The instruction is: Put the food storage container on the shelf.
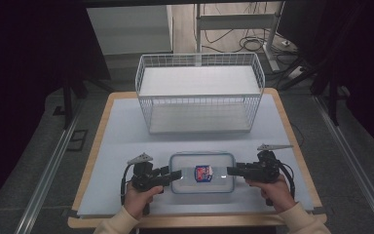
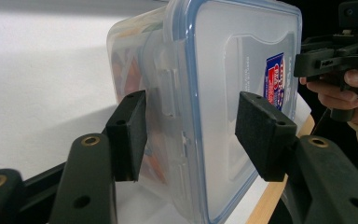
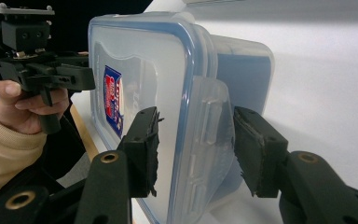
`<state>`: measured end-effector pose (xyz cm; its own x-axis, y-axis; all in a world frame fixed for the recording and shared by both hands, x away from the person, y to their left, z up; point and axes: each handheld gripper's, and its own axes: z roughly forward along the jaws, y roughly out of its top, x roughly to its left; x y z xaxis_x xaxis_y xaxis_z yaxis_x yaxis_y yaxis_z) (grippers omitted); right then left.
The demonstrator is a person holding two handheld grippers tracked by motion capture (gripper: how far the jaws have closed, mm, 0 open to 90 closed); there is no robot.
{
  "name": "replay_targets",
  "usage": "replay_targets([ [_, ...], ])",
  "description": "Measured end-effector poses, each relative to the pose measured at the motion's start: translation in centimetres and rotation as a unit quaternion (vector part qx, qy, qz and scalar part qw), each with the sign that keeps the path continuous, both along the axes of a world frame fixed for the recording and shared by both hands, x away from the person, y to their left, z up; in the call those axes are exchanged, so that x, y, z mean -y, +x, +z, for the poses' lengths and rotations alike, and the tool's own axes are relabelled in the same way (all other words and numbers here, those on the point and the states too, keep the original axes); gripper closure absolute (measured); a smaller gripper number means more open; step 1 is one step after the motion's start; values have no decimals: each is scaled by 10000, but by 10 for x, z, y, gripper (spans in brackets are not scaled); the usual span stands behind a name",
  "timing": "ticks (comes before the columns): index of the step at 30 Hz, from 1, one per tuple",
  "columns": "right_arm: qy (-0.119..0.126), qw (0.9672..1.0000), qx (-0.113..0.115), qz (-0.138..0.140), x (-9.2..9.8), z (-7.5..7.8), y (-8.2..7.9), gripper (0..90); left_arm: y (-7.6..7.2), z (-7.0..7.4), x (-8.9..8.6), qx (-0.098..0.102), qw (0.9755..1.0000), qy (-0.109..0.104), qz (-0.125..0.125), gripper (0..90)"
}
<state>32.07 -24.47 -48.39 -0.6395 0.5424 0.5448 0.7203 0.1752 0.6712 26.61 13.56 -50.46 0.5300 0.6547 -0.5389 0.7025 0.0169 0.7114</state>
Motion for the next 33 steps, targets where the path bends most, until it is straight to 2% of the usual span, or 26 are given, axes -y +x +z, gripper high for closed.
replay_targets([
  [12,7,9999,155,24,0,5,0,525,1,5,-1,82,10000,-24,-8,464],
  [33,160,9986,504,-5,3,30,5,526,8,28,-2,309,9995,-108,-37,475],
])
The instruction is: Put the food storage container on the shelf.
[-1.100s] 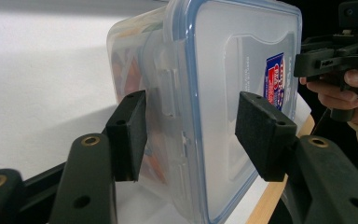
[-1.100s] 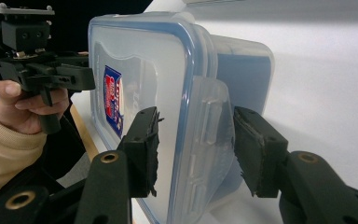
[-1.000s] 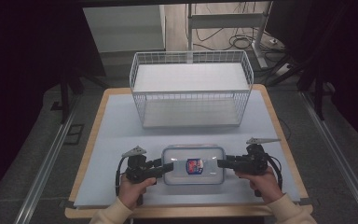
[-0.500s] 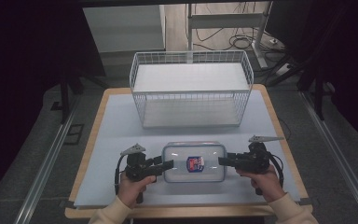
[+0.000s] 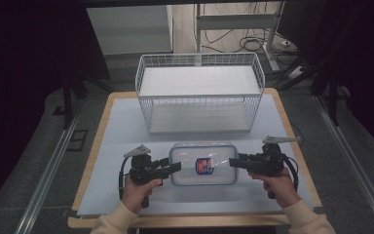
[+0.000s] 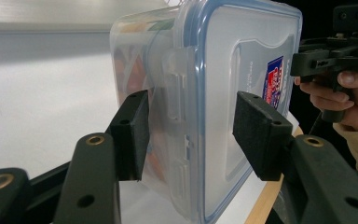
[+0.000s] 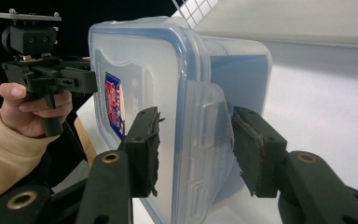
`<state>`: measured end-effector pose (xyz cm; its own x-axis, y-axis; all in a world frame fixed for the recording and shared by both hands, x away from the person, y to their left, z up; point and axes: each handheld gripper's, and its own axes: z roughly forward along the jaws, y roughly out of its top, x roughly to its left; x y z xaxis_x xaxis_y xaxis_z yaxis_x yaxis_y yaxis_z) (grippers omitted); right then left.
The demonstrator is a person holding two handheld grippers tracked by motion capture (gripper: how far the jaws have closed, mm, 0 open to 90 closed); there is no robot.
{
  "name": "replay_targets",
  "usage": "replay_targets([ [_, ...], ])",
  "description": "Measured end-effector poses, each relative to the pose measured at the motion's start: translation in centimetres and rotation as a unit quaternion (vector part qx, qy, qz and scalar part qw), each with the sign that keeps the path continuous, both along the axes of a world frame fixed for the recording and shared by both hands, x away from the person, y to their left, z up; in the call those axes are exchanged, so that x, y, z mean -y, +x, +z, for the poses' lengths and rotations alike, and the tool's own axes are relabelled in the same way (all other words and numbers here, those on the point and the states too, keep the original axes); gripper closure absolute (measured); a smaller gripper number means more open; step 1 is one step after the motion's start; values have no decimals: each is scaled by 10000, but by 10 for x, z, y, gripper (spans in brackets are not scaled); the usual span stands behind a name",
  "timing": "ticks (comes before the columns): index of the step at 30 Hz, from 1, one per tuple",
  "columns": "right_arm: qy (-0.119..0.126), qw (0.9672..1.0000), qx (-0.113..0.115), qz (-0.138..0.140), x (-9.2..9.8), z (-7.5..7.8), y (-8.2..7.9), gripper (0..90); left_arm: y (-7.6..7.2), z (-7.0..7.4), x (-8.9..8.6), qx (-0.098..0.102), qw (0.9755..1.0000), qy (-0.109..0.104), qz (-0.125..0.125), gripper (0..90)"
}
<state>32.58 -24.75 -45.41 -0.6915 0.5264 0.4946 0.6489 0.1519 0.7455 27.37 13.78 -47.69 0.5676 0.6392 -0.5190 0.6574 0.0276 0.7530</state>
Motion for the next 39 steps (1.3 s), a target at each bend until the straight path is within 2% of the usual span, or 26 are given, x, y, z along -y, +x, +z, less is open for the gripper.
replay_targets([
  [15,126,9994,311,-38,1,31,8,527,12,37,0,252,9997,78,-4,475],
  [18,136,9989,439,-5,-1,44,12,527,14,47,-1,360,9993,90,16,475],
  [19,136,9989,439,-5,-1,44,12,527,14,51,-2,386,9992,79,18,475],
  [20,127,9985,527,3,-2,52,14,527,15,54,-2,412,9991,59,21,475],
  [25,146,9979,636,25,-4,67,18,527,19,70,-5,525,9986,32,56,477],
  [31,167,9975,691,50,-7,81,27,527,25,83,-7,584,9982,47,96,477],
  [39,241,9968,758,77,-9,96,36,526,33,105,-9,762,9969,153,97,478],
])
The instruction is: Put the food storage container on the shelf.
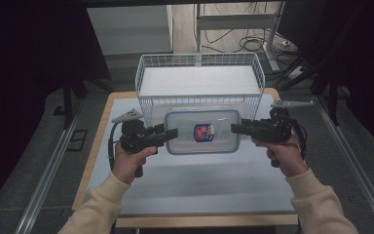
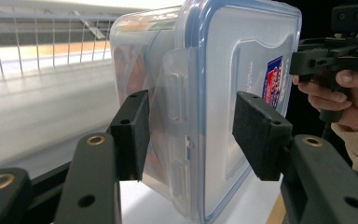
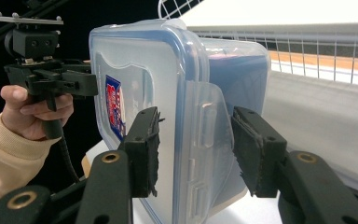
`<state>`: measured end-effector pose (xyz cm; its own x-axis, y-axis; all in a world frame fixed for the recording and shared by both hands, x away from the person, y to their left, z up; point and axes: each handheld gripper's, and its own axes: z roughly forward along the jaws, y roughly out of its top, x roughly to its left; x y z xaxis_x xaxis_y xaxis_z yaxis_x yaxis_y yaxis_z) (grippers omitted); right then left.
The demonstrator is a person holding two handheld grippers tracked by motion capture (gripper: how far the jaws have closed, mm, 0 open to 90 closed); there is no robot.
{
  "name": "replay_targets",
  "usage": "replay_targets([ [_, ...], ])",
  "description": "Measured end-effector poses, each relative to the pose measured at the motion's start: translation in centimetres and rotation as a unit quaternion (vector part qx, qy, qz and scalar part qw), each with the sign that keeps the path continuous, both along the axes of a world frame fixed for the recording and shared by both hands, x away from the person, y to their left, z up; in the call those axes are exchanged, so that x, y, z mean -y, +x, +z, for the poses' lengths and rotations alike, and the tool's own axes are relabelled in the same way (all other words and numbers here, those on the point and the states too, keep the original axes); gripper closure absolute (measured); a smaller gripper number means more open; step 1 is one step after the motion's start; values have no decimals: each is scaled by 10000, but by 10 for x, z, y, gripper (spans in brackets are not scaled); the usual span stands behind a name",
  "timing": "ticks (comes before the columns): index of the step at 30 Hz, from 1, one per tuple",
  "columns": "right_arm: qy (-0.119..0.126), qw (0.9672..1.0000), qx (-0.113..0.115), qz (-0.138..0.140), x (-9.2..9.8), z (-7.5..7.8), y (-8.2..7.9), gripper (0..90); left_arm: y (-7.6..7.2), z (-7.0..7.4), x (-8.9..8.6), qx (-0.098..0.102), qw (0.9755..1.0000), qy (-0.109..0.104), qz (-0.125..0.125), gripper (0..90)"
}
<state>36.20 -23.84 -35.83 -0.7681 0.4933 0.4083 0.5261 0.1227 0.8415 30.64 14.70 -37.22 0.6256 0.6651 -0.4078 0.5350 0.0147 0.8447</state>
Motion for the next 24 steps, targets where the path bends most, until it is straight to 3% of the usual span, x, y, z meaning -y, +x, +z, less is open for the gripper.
replay_targets([
  [9,-18,9999,145,-41,-4,25,20,524,22,19,-4,101,9999,-56,11,479],
  [24,-56,9998,145,-90,-9,48,58,521,63,43,-9,115,9999,-41,-13,479],
])
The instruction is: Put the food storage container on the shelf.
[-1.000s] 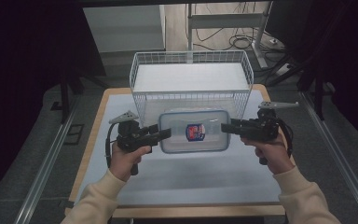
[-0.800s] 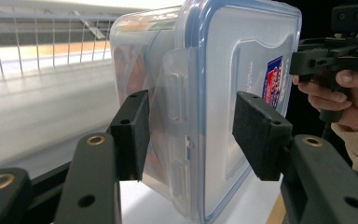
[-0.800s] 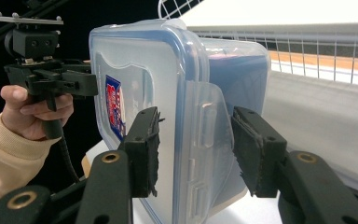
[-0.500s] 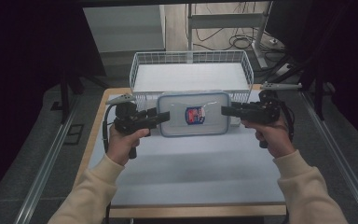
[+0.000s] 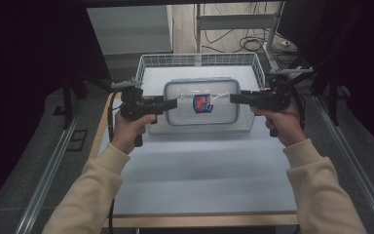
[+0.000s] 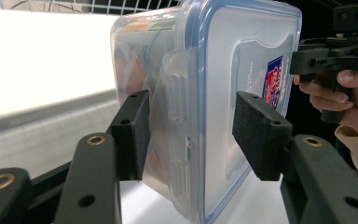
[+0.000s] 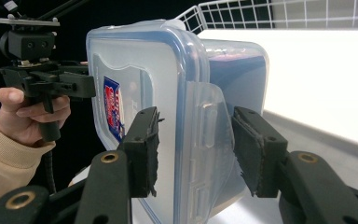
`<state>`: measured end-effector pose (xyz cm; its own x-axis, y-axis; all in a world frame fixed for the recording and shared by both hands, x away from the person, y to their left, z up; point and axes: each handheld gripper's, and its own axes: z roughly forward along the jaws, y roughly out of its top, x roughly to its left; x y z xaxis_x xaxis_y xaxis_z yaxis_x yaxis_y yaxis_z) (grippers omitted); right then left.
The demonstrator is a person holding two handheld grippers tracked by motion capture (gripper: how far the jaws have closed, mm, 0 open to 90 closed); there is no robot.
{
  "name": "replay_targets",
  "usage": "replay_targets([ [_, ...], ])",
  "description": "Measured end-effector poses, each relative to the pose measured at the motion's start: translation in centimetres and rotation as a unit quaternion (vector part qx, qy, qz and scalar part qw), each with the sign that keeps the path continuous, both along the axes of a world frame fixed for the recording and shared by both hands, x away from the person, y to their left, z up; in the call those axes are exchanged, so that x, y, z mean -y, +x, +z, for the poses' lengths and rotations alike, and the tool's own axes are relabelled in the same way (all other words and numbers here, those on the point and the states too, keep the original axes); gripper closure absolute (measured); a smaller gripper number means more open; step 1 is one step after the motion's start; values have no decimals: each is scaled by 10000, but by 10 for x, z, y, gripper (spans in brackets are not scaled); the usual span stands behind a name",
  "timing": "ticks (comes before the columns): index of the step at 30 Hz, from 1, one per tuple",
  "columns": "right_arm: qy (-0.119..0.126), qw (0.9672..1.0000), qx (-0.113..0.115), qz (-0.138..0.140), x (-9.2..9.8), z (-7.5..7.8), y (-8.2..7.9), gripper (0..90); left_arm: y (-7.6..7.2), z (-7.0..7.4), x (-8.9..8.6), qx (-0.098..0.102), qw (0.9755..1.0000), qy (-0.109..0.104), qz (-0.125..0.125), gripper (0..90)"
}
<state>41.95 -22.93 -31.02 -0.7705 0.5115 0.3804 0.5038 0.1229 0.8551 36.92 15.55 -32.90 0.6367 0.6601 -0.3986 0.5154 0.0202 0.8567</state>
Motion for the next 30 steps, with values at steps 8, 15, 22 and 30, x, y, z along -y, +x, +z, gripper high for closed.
replay_targets([
  [8,23,10000,-54,-19,-6,17,29,521,29,18,-6,-54,10000,-8,18,479],
  [15,27,9998,-197,-32,-12,29,62,520,56,26,-11,-92,9999,-109,53,480],
  [22,53,9989,-451,-104,-13,25,83,514,77,21,-11,-308,9994,-128,118,479],
  [30,71,9978,-618,-242,-14,18,96,509,93,15,-12,-478,9983,-272,165,474],
])
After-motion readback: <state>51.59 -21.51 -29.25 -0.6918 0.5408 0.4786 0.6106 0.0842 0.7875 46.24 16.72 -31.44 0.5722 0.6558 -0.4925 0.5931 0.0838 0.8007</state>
